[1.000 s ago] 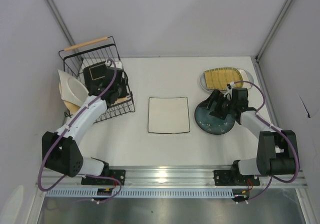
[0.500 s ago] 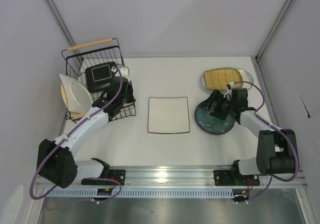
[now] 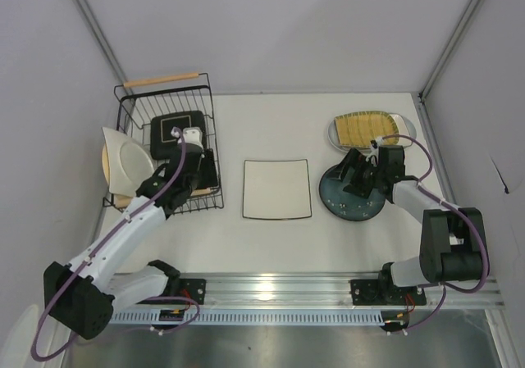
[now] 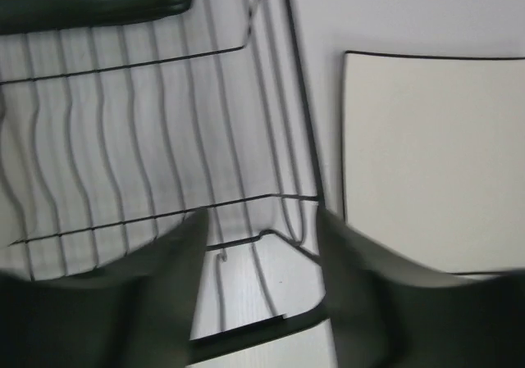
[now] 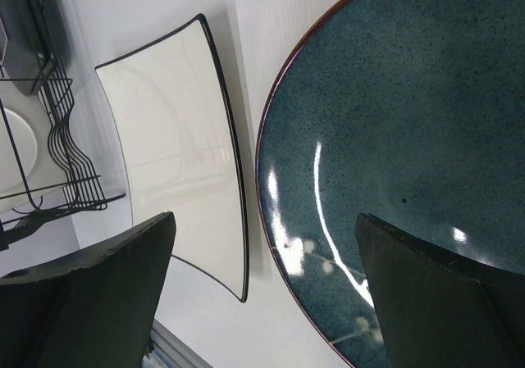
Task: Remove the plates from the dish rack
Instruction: Grab a plate with the left arm
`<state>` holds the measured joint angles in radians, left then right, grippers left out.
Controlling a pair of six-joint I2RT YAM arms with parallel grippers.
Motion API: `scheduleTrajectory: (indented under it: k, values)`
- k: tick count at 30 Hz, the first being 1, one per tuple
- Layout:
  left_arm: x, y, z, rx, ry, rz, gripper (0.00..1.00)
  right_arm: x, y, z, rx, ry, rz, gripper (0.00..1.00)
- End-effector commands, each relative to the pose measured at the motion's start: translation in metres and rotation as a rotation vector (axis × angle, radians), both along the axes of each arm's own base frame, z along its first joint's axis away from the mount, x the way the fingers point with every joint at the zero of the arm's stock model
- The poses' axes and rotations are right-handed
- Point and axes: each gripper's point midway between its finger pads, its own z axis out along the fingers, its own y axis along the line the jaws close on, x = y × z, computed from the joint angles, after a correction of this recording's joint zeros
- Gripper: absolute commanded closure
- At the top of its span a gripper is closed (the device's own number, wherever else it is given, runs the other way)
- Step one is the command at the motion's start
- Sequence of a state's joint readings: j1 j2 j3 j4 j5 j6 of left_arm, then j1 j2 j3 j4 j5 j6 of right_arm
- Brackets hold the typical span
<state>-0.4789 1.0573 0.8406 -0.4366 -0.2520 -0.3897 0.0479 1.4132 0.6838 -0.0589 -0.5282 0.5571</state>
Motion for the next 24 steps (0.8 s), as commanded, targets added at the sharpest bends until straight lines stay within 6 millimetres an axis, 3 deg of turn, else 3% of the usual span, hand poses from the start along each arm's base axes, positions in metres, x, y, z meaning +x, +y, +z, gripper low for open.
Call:
scheduleTrajectory:
  k: [1,2,3,5,8,11,14,19,24]
  values:
    - [-0.006,0.047,0.013,0.105,0.046,0.175,0.32,0.011,0.003,0.011,0.002,-0.049,0.003,0.00]
    - [0.000,0.055,0.027,0.109,0.013,0.209,0.24,0.011,0.002,0.012,0.002,-0.051,0.002,0.00]
    - [0.011,0.063,0.054,0.106,-0.052,0.248,0.12,0.010,0.002,0.012,-0.001,-0.052,0.006,0.00]
    - [0.022,0.075,0.087,0.093,-0.126,0.291,0.02,0.010,0.001,0.013,-0.005,-0.055,0.004,0.00]
    - [0.029,0.098,0.112,0.139,-0.156,0.346,0.00,0.009,0.002,0.012,-0.006,-0.054,0.006,0.00]
    - [0.026,0.138,0.120,0.177,-0.162,0.462,0.00,0.009,0.001,0.011,-0.005,-0.055,0.007,0.00]
    - [0.021,0.178,0.116,0.167,-0.142,0.556,0.00,0.010,0.002,0.009,0.003,-0.050,0.010,0.00]
    - [0.009,0.218,0.105,0.189,-0.118,0.725,0.01,0.014,0.006,0.012,0.024,-0.054,0.022,0.00]
    - [0.003,0.236,0.101,0.177,-0.134,0.796,0.00,0.012,0.007,0.010,0.029,-0.045,0.025,0.00]
